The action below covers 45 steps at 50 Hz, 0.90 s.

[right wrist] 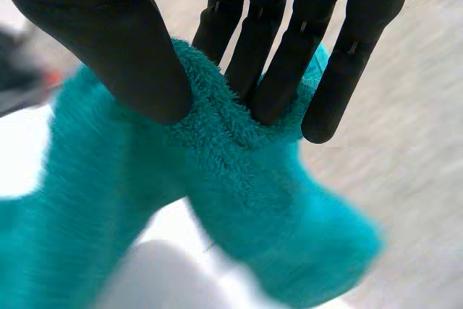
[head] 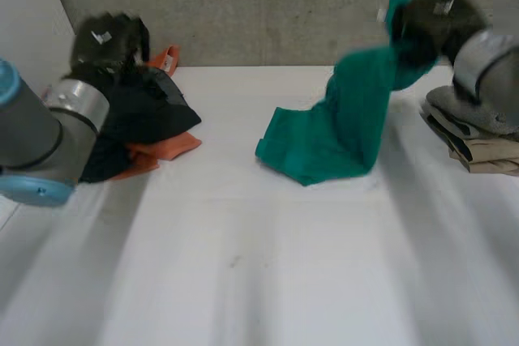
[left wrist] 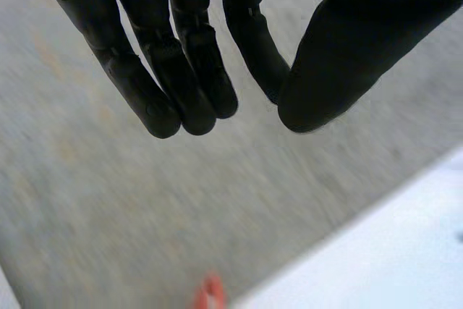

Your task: Fold the laundry.

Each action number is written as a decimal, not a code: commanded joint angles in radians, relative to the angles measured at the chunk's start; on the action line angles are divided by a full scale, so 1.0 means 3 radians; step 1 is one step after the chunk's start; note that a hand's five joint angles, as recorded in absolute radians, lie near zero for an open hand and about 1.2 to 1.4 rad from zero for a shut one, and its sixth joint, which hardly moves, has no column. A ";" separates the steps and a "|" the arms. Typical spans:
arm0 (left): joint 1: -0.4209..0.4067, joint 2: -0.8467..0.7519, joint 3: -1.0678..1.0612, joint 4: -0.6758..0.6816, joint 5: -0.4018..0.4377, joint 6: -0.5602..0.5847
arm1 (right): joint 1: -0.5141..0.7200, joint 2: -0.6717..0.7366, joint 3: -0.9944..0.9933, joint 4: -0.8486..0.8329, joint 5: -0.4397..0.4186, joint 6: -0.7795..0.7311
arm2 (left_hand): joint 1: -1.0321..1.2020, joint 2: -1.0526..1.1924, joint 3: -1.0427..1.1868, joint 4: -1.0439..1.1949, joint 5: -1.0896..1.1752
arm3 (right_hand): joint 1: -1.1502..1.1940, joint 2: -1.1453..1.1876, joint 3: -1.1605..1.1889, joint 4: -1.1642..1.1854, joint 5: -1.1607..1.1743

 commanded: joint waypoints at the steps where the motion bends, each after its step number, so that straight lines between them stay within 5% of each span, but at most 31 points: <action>1: -0.0225 -0.0171 -0.0294 -0.0301 0.0127 0.0066 | 0.0056 -0.0470 0.1236 -0.0081 -0.0423 -0.0404 | -0.1493 -0.1599 -0.1598 -0.1596 -0.1584 | 0.0968 0.0745 0.0688 0.0677 0.0859; 4: -0.0363 -0.0354 -0.0218 -0.0280 0.0127 0.0050 | 0.0137 -0.0619 0.1350 -0.0295 -0.0464 -0.0507 | -0.2656 -0.2762 -0.2761 -0.2759 -0.2747 | 0.0968 0.0745 0.0688 0.0677 0.0859; 27: -0.1365 -0.1480 0.1444 -0.1067 0.0035 -0.0440 | 0.0649 -0.1565 0.0926 -0.0071 -0.0623 0.0254 | -0.2632 -0.2738 -0.2737 -0.2736 -0.2723 | 0.0968 0.0745 0.0688 0.0677 0.0859; 30: -0.1417 -0.1536 0.1516 -0.1103 0.0020 -0.0481 | 0.0644 -0.1601 0.0941 -0.0082 -0.0603 0.0305 | -0.1648 -0.1754 -0.1754 -0.1752 -0.1739 | 0.0968 0.0745 0.0688 0.0677 0.0859; 31: -0.1442 -0.1557 0.1546 -0.1113 0.0004 -0.0507 | 0.0598 -0.1591 0.0941 -0.0102 -0.0603 0.0326 | -0.0413 -0.0518 -0.0518 -0.0516 -0.0504 | 0.0968 0.0745 0.0688 0.0677 0.0859; 34: -0.1427 -0.1562 0.1552 -0.1149 -0.0047 -0.0548 | 0.0466 -0.1520 0.0946 -0.0107 -0.0597 0.0336 | 0.1395 0.1289 0.1290 0.1292 0.1304 | 0.0968 0.0745 0.0688 0.0677 0.0859; 45: -0.1055 -0.1128 0.1516 -0.1267 -0.0343 -0.0737 | 0.0169 -0.0947 0.0748 -0.0250 -0.0393 0.0300 | 0.1399 0.1294 0.1294 0.1296 0.1308 | 0.0968 0.0745 0.0688 0.0677 0.0859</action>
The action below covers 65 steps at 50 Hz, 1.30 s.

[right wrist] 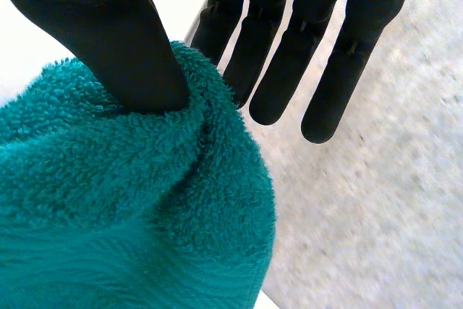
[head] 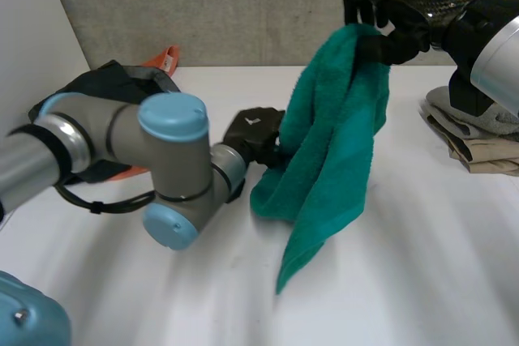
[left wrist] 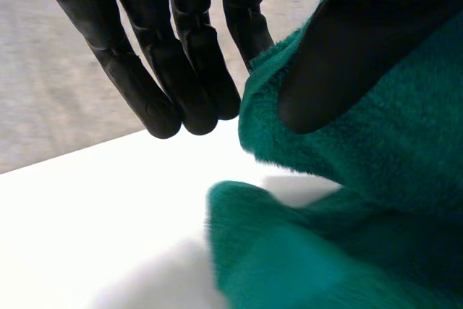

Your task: Fold the laundry.

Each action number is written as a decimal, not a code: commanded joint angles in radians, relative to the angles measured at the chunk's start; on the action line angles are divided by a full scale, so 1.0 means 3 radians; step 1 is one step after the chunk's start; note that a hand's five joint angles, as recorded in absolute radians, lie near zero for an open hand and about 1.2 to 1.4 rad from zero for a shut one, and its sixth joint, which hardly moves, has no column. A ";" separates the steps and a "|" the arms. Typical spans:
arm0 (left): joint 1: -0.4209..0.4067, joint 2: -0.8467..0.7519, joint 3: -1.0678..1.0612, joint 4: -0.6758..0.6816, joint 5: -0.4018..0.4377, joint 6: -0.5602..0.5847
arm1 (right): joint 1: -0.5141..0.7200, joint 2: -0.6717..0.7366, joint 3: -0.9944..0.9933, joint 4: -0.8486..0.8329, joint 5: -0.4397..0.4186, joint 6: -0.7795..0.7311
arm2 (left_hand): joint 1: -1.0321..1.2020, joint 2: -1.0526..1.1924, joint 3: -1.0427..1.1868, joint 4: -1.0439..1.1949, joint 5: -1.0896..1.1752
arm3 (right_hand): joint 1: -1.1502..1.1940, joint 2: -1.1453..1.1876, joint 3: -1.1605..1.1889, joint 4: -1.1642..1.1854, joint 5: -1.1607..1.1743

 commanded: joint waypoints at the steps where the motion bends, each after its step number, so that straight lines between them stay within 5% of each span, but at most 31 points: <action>1: 0.0306 0.0443 0.0005 0.0126 -0.0206 0.0063 | -0.0119 0.0484 -0.0267 -0.0217 0.0238 -0.0055 | 0.0708 0.0665 0.0692 0.0678 0.0807 | 0.0968 0.0745 0.0687 0.0668 0.0859; 13: 0.0363 0.1496 -0.0305 0.0842 -0.0432 0.0482 | -0.0037 0.0665 -0.0637 -0.1189 0.0729 -0.0004 | 0.0708 0.0665 0.0692 0.0678 0.0807 | 0.0968 0.0745 0.0687 0.0668 0.0859; 20: 0.0404 0.1870 -0.1102 0.0966 -0.0386 0.0712 | -0.0027 0.0491 -0.0167 -0.1175 0.0684 -0.0004 | 0.0708 0.0665 0.0692 0.0678 0.0807 | 0.0968 0.0745 0.0687 0.0668 0.0859; 34: 0.0230 0.1575 -0.2817 0.1032 -0.0141 0.1116 | -0.0298 0.0940 0.1500 -0.0811 0.0300 -0.1200 | 0.0708 0.0665 0.0692 0.0678 0.0807 | 0.0968 0.0745 0.0687 0.0668 0.0859; 37: 0.0256 0.1319 -0.2792 0.1042 -0.0084 0.1188 | -0.0278 0.1139 0.1603 -0.0796 0.0295 -0.1517 | 0.0708 0.0665 0.0692 0.0678 0.0807 | -0.0184 -0.0407 -0.0465 -0.0484 -0.0293; 40: 0.0337 0.1170 -0.2695 0.0920 -0.0079 0.1219 | -0.0247 0.1191 0.1567 -0.0730 0.0401 -0.1640 | -0.0745 -0.0788 -0.0761 -0.0775 -0.0646 | -0.1720 -0.1944 -0.2002 -0.2021 -0.1830; 43: 0.0394 0.1282 -0.2659 0.0721 -0.0074 0.1214 | -0.0237 0.1064 0.1486 -0.0577 0.0580 -0.1457 | -0.1343 -0.1385 -0.1359 -0.1373 -0.1244 | -0.2807 -0.3031 -0.3089 -0.3108 -0.2917; 50: 0.0583 0.1584 -0.2822 0.0654 -0.0110 0.1234 | -0.0374 0.0654 0.1174 -0.0030 0.0505 -0.1277 | -0.1943 -0.1985 -0.1958 -0.1972 -0.1843 | -0.2859 -0.3083 -0.3141 -0.3160 -0.2969; 59: 0.0798 0.1696 -0.3098 0.0644 -0.0115 0.1332 | -0.0523 0.1272 0.0188 0.0697 0.0321 -0.2390 | -0.2275 -0.2318 -0.2291 -0.2305 -0.2176 | -0.2742 -0.2966 -0.3024 -0.3043 -0.2852; 65: 0.0844 0.1681 -0.3109 0.0654 -0.0084 0.1311 | -0.0451 0.1615 -0.0227 0.0809 0.0147 -0.2699 | -0.2325 -0.2367 -0.2341 -0.2355 -0.2226 | -0.2439 -0.2663 -0.2720 -0.2739 -0.2548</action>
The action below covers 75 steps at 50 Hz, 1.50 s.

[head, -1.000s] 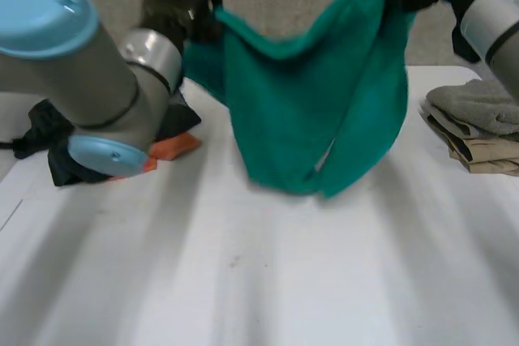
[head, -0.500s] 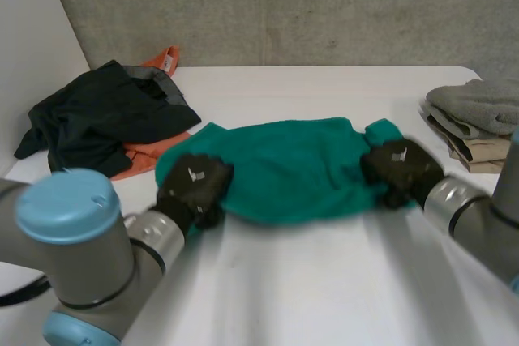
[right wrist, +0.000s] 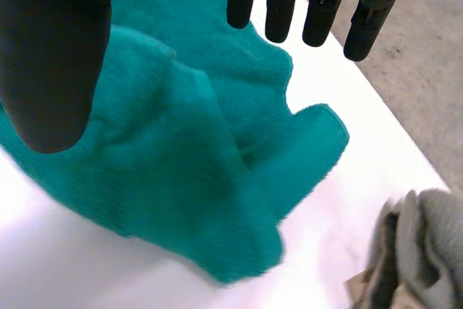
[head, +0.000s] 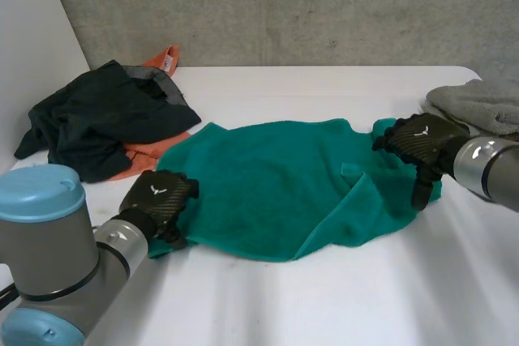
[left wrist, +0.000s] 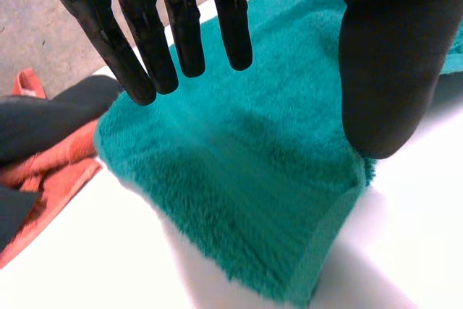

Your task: Fold the laundry.

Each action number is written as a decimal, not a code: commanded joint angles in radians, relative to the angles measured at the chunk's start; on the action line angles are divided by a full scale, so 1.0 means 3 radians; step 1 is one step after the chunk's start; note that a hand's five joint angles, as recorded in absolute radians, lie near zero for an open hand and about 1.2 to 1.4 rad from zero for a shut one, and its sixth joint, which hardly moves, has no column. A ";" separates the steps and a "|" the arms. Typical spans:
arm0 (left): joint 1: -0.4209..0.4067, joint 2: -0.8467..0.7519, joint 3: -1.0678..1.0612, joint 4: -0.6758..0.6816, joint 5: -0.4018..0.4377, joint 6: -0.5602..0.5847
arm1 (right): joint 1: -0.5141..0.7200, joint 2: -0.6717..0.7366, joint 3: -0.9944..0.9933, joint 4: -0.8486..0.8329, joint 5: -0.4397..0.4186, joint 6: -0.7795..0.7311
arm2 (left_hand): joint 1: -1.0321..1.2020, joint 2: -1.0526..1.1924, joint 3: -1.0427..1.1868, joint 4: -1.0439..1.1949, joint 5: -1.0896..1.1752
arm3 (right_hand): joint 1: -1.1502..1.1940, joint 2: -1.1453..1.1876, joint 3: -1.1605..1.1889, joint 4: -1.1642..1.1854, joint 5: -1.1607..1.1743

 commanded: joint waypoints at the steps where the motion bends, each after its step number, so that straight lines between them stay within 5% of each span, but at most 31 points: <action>1: 0.0076 -0.0016 -0.0039 0.0010 0.0036 -0.0013 | 0.0074 0.0441 -0.0537 0.0159 -0.0220 -0.0508 | -0.0006 0.0016 0.0024 0.0056 0.0094 | 0.0318 0.0359 0.0364 0.0318 0.0425; 8: 0.0066 -0.0174 0.0078 -0.0005 0.0026 -0.0034 | 0.0181 0.0666 -0.0654 0.0154 -0.0630 -0.0595 | -0.0045 -0.0023 -0.0015 0.0017 0.0054 | 0.0416 0.0457 0.0463 0.0416 0.0524; 16: 0.0051 -0.0369 0.0201 0.0010 -0.0015 0.0022 | 0.0279 0.0927 -0.0777 0.0211 -0.0512 -0.0794 | 0.0169 0.0191 0.0199 0.0231 0.0269 | 0.0777 0.0818 0.0824 0.0778 0.0885; 20: 0.0061 -0.0446 0.0273 0.0010 -0.0040 0.0150 | 0.0314 0.0978 -0.0793 0.0257 -0.0476 -0.0835 | 0.1136 0.1158 0.1166 0.1198 0.1235 | 0.2466 0.2507 0.2513 0.2466 0.2574; 21: 0.0066 -0.0461 0.0288 0.0016 -0.0056 0.0206 | 0.0314 0.0973 -0.0777 0.0267 -0.0461 -0.0825 | 0.1865 0.1888 0.1896 0.1927 0.1965 | 0.3604 0.3645 0.3651 0.3605 0.3712; 25: 0.0081 -0.0430 0.0298 0.0026 -0.0122 0.0309 | 0.0289 0.0856 -0.0732 0.0358 -0.0375 -0.0774 | 0.3026 0.3048 0.3056 0.3088 0.3126 | 0.3695 0.3736 0.3742 0.3696 0.3803; 37: 0.0061 0.0234 0.0176 -0.0265 -0.0041 0.0411 | 0.0043 -0.0089 -0.0057 0.1237 0.0157 -0.0942 | 0.3026 0.3049 0.3057 0.3088 0.3126 | 0.3695 0.3736 0.3742 0.3696 0.3803; 44: 0.0076 0.0092 0.0333 -0.0796 0.0016 0.0804 | 0.0074 -0.0070 0.0067 0.1811 0.0566 -0.1377 | 0.3026 0.3049 0.3057 0.3088 0.3126 | 0.3695 0.3736 0.3742 0.3696 0.3803; 48: 0.0193 -0.0174 0.0497 -0.0859 -0.0015 0.0882 | 0.0135 0.0088 -0.0112 0.1429 0.0551 -0.0991 | 0.2814 0.2837 0.2845 0.2876 0.2914 | 0.3695 0.3736 0.3742 0.3696 0.3803; 53: 0.0316 -0.0262 0.0503 -0.0849 0.0031 0.0754 | 0.0171 0.0211 -0.0271 0.1024 0.0551 -0.0417 | 0.0397 0.0419 0.0427 0.0459 0.0497 | 0.3695 0.3736 0.3742 0.3696 0.3803; 63: 0.0347 -0.0113 0.0247 -0.0803 0.0358 0.0325 | 0.0207 0.0365 -0.0327 0.0595 0.0618 0.0105 | 0.0053 0.0075 0.0083 0.0115 0.0152 | 0.3695 0.3736 0.3742 0.3696 0.3803; 75: 0.0317 -0.0307 0.0319 -0.0711 0.0358 0.0329 | 0.0156 0.0380 -0.0327 0.0379 0.0674 0.0330 | 0.0160 0.0182 0.0190 0.0222 0.0260 | 0.3695 0.3736 0.3742 0.3696 0.3803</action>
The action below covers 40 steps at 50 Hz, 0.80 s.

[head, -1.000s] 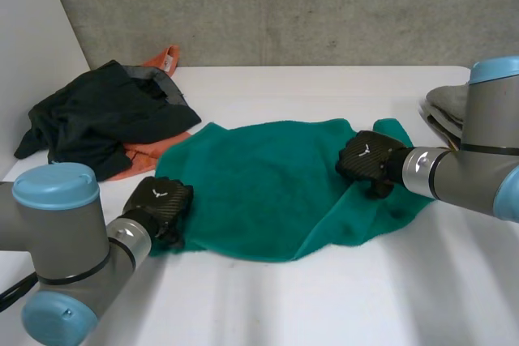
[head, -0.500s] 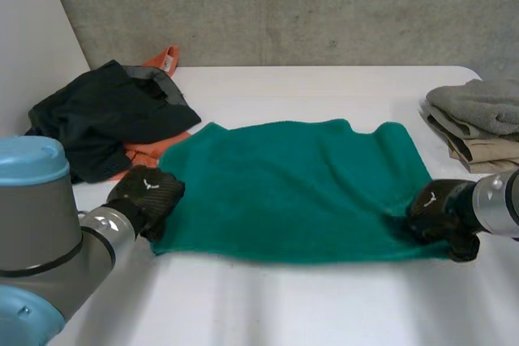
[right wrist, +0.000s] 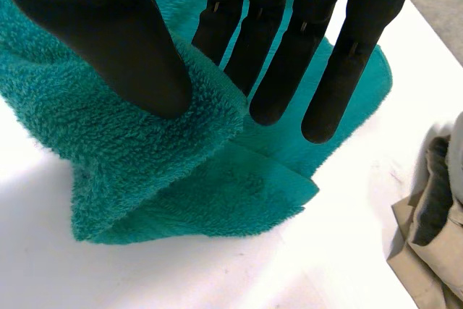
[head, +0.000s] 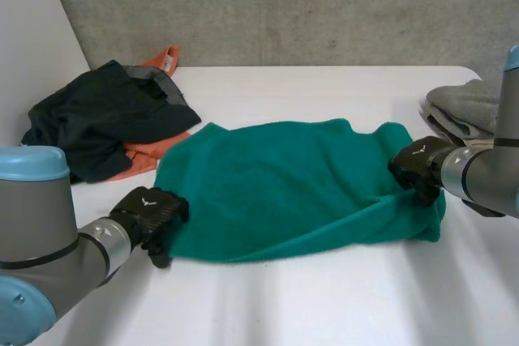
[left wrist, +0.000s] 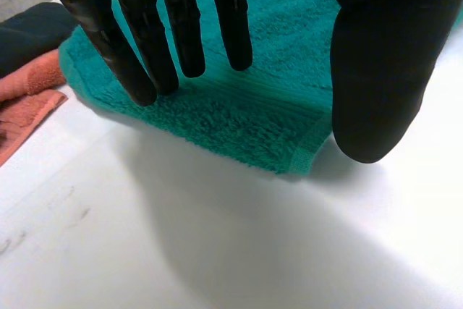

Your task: Fold the laundry.

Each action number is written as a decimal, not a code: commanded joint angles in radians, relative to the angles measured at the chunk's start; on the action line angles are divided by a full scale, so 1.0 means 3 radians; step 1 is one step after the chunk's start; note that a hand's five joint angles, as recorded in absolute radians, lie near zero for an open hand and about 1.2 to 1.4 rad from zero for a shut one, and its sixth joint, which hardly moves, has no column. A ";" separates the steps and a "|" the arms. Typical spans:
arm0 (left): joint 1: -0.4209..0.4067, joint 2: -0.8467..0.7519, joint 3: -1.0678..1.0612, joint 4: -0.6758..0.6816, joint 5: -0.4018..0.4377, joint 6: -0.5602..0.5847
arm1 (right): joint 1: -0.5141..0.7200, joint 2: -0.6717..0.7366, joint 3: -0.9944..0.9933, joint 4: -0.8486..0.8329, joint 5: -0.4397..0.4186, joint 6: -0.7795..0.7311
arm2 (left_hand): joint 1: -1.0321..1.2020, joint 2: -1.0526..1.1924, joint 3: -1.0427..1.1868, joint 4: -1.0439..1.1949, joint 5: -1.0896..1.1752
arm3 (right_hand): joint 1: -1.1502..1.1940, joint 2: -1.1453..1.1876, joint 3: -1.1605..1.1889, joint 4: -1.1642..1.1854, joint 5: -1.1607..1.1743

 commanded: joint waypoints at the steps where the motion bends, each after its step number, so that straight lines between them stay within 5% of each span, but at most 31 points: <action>1: -0.0051 -0.0199 0.0104 0.0098 -0.0020 0.0024 | -0.0038 0.0000 0.0014 -0.0061 0.0025 0.0090 | 0.0303 0.0321 0.0323 0.0351 0.0375 | 0.0850 0.0734 0.0673 0.0670 0.0772; 4: -0.0077 -0.0271 0.0155 0.0129 -0.0046 0.0034 | -0.0053 0.0000 0.0020 -0.0072 0.0046 0.0095 | 0.0567 0.0586 0.0587 0.0615 0.0639 | 0.0850 0.0734 0.0673 0.0670 0.0772; 9: -0.0097 -0.0363 0.0344 0.0313 -0.0178 0.0080 | -0.0059 0.0030 -0.0016 -0.0128 0.0056 0.0080 | 0.3016 0.3034 0.3036 0.3064 0.3088 | 0.0850 0.0734 0.0673 0.0670 0.0772; 16: -0.0164 -0.0424 0.0937 0.0895 -0.0485 0.0100 | -0.0002 0.0036 -0.0266 -0.0679 0.0066 0.0207 | 0.3024 0.3042 0.3043 0.3072 0.3096 | 0.0850 0.0734 0.0673 0.0670 0.0772; 24: -0.0205 -0.0470 0.2474 0.2178 -0.0639 0.0039 | 0.0064 -0.0285 -0.0717 -0.2798 0.0479 0.1045 | 0.3024 0.3042 0.3043 0.3072 0.3096 | 0.0850 0.0734 0.0673 0.0670 0.0772; 28: -0.0195 -0.0465 0.2971 0.2308 -0.0721 -0.0078 | 0.0090 -0.0587 -0.0676 -0.3374 0.0644 0.1286 | 0.3024 0.3042 0.3043 0.3072 0.3096 | 0.0850 0.0734 0.0673 0.0670 0.0772; 34: -0.0154 -0.0430 0.3045 0.1874 -0.0654 -0.0257 | 0.0141 -0.0721 -0.0559 -0.3028 0.0394 0.1297 | 0.3024 0.3042 0.3043 0.3072 0.3096 | 0.0850 0.0734 0.0673 0.0670 0.0772; 40: -0.0057 -0.0220 0.2304 0.1510 -0.0573 -0.0395 | 0.0126 -0.0706 -0.0272 -0.2327 0.0005 0.1281 | 0.3024 0.3042 0.3043 0.3072 0.3096 | 0.0850 0.0734 0.0673 0.0670 0.0772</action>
